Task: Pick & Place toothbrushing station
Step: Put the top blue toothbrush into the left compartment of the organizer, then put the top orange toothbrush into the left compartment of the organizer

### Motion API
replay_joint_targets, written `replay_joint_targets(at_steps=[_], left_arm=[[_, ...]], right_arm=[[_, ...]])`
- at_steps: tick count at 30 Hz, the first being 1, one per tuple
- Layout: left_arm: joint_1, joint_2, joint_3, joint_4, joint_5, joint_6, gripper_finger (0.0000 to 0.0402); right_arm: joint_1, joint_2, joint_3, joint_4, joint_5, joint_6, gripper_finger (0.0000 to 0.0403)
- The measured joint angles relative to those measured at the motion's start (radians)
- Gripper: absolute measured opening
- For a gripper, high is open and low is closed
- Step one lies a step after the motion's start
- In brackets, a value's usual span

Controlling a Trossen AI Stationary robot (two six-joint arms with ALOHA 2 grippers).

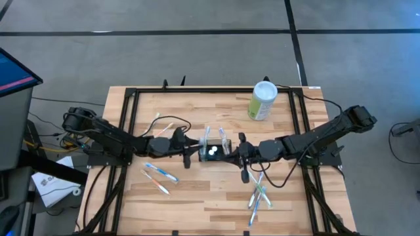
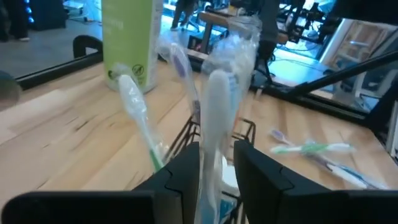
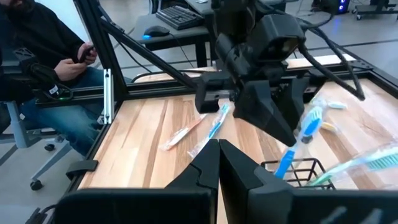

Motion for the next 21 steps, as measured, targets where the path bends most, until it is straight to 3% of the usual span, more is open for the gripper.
replay_joint_targets(at_steps=[11,21], left_arm=[[0.006,-0.096,0.0,-0.044,-0.019,0.043,0.0094],[0.008,-0.231,0.0,-0.303,-0.084,0.022,0.0094]], right_arm=[[-0.001,0.0,0.0,-0.003,0.0,0.002,0.0],[-0.001,0.0,0.0,-0.005,0.0,-0.005,0.0]])
